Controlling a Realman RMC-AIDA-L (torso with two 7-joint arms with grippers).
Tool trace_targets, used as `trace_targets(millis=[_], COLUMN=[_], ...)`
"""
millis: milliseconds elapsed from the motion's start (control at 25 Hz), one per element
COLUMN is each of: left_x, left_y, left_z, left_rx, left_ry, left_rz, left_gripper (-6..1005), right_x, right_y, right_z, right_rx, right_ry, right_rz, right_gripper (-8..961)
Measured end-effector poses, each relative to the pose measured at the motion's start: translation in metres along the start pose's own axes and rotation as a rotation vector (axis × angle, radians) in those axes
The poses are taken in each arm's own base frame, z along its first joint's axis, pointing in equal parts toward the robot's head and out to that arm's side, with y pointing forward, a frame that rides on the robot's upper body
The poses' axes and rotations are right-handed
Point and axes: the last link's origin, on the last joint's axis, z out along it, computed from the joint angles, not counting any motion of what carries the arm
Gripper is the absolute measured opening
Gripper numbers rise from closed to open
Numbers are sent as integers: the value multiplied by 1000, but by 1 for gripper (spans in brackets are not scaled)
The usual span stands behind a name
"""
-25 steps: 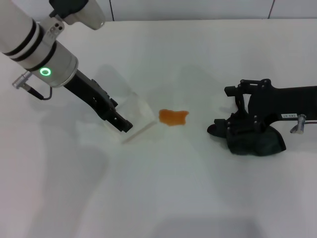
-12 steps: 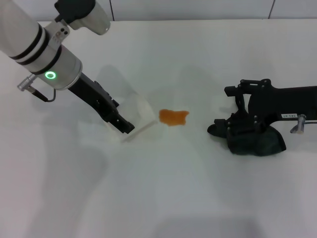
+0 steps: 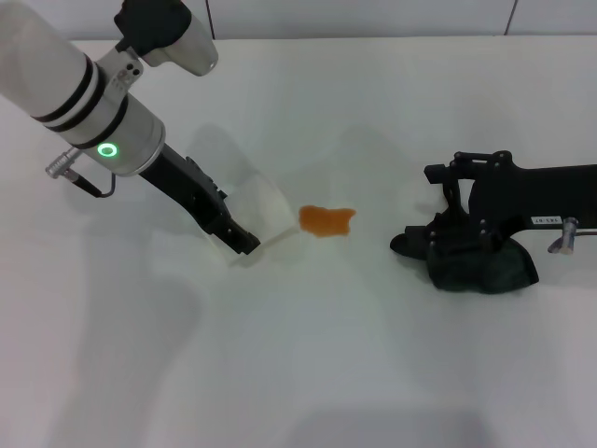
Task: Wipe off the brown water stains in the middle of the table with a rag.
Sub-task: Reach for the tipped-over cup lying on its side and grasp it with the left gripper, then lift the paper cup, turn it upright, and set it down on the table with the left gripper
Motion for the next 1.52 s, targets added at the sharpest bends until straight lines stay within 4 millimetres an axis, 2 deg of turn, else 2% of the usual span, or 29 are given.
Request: trace_targets(millis=[720,920,1080,1240,1400,1520], left_x=[1,12,27,35,23,1], left_y=[0,-6,-15,-16,-11,-8], left_z=[2,-16,-41,-46,-34,-22], left_rx=[3,23,62,49,11,-5], left_ry=[2,36,180,381,528,612], left_rz=[1,-10,-45,-33,-32,-67], left_gripper=[784,713,683,646,625,623], right_x=[0,1,0,0,-1,-1], right_y=[0,0,-1,-2,-2,-2], right_z=[0,0,-1,-2,-1,-1], right_rx=[0,1,4,10,10,12], right_ry=[1,1,-3,-8,-9,-10], right_rz=[2,2,3,6,6,5], right_gripper=[870,869,869,869,869,869])
